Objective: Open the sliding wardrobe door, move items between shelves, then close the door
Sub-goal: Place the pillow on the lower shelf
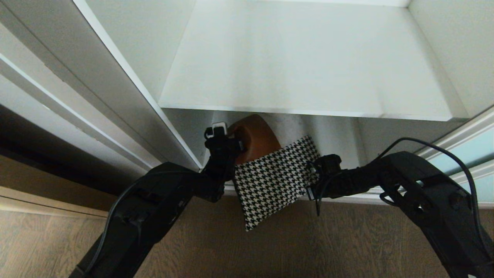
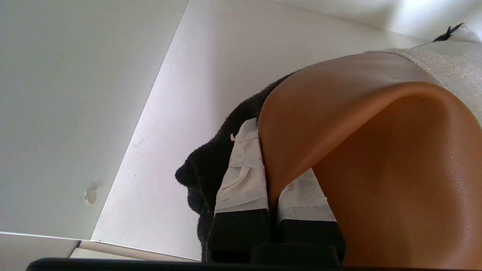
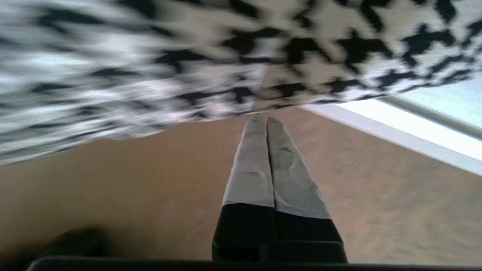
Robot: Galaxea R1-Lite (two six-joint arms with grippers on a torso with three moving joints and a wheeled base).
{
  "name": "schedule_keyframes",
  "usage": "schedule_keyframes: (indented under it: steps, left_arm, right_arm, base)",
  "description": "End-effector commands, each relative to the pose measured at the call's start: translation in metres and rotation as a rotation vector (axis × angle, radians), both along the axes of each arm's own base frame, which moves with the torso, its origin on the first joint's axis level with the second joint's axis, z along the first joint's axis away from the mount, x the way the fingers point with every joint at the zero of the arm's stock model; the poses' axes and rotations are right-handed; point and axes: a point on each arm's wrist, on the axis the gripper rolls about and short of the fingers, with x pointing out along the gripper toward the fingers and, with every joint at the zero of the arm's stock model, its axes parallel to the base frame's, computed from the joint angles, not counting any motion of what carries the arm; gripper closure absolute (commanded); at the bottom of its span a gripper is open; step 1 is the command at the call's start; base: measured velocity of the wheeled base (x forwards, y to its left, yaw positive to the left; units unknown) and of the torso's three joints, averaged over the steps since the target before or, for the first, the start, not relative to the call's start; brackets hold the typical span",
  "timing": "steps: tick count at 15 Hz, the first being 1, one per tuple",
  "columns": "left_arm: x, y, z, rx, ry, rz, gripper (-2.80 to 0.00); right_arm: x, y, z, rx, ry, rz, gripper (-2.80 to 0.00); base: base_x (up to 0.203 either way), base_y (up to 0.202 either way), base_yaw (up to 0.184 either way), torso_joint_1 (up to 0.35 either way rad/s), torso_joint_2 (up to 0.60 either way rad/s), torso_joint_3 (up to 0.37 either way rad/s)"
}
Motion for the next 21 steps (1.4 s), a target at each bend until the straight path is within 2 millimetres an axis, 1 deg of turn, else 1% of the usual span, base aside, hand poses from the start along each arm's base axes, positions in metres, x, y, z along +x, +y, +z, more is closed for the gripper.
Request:
schedule_keyframes:
  steps: [1, 3, 5, 8, 11, 14, 17, 19, 21]
  left_arm:
    - [0.000, 0.000, 0.003, -0.008, -0.012, 0.004, 0.00]
    - [-0.001, 0.000, 0.006, -0.013, -0.019, 0.008, 0.00]
    - [-0.001, 0.000, 0.008, -0.022, -0.021, 0.011, 0.00]
    - [-0.001, 0.000, 0.007, -0.022, -0.019, 0.014, 0.00]
    - [-0.001, 0.000, 0.004, -0.022, -0.017, 0.015, 0.00]
    - [0.000, 0.002, 0.002, -0.020, -0.012, 0.024, 0.00]
    - [0.001, 0.002, -0.009, -0.004, 0.004, 0.031, 0.00]
    - [0.001, 0.002, -0.017, 0.023, 0.010, 0.047, 0.00]
    - [0.001, 0.002, -0.028, 0.068, 0.008, 0.056, 0.00]
  right_arm:
    - [0.006, 0.001, -0.018, -0.027, 0.034, -0.005, 0.00]
    - [0.011, 0.002, -0.016, -0.040, 0.035, -0.003, 0.00]
    - [0.015, 0.003, -0.015, -0.043, -0.020, 0.007, 0.00]
    - [0.026, 0.005, -0.013, -0.058, -0.173, -0.047, 0.00]
    - [0.031, 0.006, -0.005, -0.095, -0.284, -0.097, 0.00]
    - [0.038, 0.001, 0.004, -0.144, -0.403, -0.145, 0.00]
    - [0.041, -0.002, 0.022, -0.176, -0.495, -0.195, 0.00]
    - [0.044, -0.014, 0.038, -0.192, -0.550, -0.216, 0.00]
    - [0.046, -0.024, 0.039, -0.197, -0.558, -0.233, 0.00]
  base:
    - [0.000, 0.000, 0.000, 0.000, 0.00, 0.000]
    - [0.000, 0.000, 0.000, 0.000, 0.00, 0.000]
    - [0.000, 0.000, 0.000, 0.000, 0.00, 0.000]
    - [0.000, 0.000, 0.000, 0.000, 0.00, 0.000]
    - [0.000, 0.000, 0.000, 0.000, 0.00, 0.000]
    - [0.000, 0.000, 0.000, 0.000, 0.00, 0.000]
    - [0.000, 0.000, 0.000, 0.000, 0.00, 0.000]
    - [0.000, 0.000, 0.000, 0.000, 0.00, 0.000]
    - [0.000, 0.000, 0.000, 0.000, 0.00, 0.000]
